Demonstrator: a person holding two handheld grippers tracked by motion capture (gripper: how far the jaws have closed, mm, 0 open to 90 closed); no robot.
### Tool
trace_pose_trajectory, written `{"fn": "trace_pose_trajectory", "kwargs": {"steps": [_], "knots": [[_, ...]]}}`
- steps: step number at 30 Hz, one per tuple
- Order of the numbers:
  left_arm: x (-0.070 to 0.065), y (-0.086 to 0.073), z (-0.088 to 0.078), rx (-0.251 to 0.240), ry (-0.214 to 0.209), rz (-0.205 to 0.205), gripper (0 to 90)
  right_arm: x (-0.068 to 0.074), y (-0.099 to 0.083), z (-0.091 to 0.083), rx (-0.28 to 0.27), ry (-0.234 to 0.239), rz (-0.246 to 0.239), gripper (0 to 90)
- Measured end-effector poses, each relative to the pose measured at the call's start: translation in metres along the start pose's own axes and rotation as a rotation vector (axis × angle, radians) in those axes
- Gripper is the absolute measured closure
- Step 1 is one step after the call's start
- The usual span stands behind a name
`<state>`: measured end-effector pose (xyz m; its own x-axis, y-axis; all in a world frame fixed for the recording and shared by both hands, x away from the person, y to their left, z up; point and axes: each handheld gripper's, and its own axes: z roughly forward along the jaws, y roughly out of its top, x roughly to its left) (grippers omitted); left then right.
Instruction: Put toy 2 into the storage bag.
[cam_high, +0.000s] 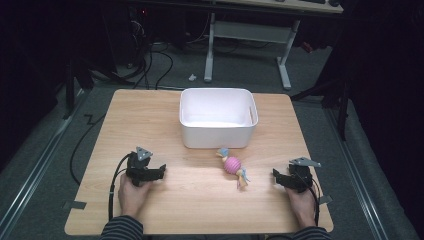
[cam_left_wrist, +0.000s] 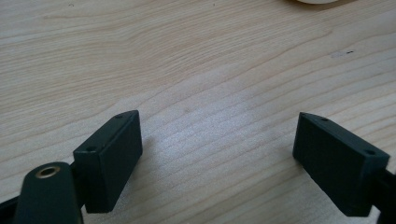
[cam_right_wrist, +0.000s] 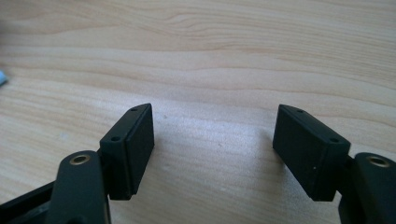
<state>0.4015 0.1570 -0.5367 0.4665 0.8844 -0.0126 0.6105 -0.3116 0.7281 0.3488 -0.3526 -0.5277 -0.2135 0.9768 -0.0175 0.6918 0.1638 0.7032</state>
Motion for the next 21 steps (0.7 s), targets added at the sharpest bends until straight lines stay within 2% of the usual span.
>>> {"fn": "trace_pose_trajectory", "kwargs": {"steps": [2,5,13,18,21], "knots": [[0.000,0.000,0.000,0.000,-0.002,-0.001,15.6,0.000,0.004,-0.001,0.036,0.009,-0.003,29.4],[0.000,0.000,0.000,0.002,-0.002,-0.002,14.9,0.001,0.005,-0.002,0.052,0.011,-0.014,28.5],[0.000,0.000,0.000,0.002,-0.002,-0.002,14.8,0.005,0.004,-0.015,0.019,0.046,-0.015,27.6],[0.000,0.000,0.000,0.002,-0.002,-0.002,14.8,0.009,0.004,-0.020,0.008,0.131,-0.005,26.3],[0.000,0.000,0.000,0.002,-0.002,-0.001,14.8,0.014,0.004,-0.023,-0.006,0.158,-0.012,26.2]]}}
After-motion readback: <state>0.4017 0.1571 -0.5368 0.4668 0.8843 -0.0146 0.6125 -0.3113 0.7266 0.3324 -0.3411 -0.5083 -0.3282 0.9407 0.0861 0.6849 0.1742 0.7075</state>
